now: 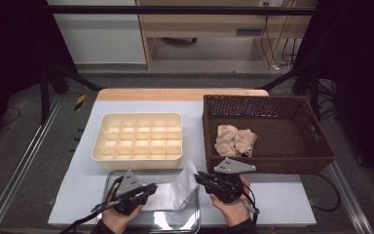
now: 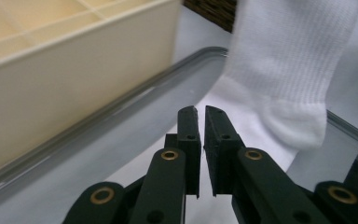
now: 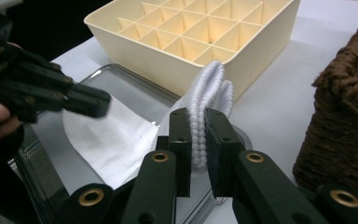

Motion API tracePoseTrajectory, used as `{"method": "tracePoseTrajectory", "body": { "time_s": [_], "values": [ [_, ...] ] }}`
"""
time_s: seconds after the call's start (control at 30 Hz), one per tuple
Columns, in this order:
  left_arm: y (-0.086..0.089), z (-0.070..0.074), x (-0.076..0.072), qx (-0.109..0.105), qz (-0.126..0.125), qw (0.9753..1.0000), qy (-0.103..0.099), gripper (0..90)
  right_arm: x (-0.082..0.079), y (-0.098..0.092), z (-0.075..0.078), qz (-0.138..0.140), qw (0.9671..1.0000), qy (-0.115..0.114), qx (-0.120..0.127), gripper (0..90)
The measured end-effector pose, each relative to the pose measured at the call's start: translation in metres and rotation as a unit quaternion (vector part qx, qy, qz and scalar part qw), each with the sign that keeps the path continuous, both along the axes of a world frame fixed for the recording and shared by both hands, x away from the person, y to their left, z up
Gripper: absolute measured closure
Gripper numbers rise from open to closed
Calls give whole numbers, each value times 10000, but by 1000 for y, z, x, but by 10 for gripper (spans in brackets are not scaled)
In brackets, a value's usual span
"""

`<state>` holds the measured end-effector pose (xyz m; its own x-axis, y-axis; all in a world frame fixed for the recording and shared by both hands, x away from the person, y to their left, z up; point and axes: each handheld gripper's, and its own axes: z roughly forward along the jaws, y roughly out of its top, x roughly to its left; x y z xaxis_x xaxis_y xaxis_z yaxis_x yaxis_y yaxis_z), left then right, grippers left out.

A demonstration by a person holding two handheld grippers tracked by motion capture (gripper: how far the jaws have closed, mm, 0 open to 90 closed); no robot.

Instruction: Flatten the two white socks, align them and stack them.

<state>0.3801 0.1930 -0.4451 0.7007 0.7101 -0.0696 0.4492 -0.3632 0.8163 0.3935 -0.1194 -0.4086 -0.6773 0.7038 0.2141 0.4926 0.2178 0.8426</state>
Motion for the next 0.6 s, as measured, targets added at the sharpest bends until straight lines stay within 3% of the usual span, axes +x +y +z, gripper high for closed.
{"method": "tracePoseTrajectory", "body": {
  "time_s": [0.1,0.27,0.4,0.6],
  "values": [
    [31,4,-6,71,361,9992,-137,868,1,2,3,25,10000,-37,-3,819],
    [72,-4,-12,35,967,9953,21,896,2,12,6,96,9999,-35,-24,819],
    [81,-14,-11,67,1138,9933,208,896,3,26,9,219,9997,-64,-62,819],
    [76,-18,-16,106,1023,9944,254,896,0,61,11,622,9979,-97,-135,819]
  ]
}}
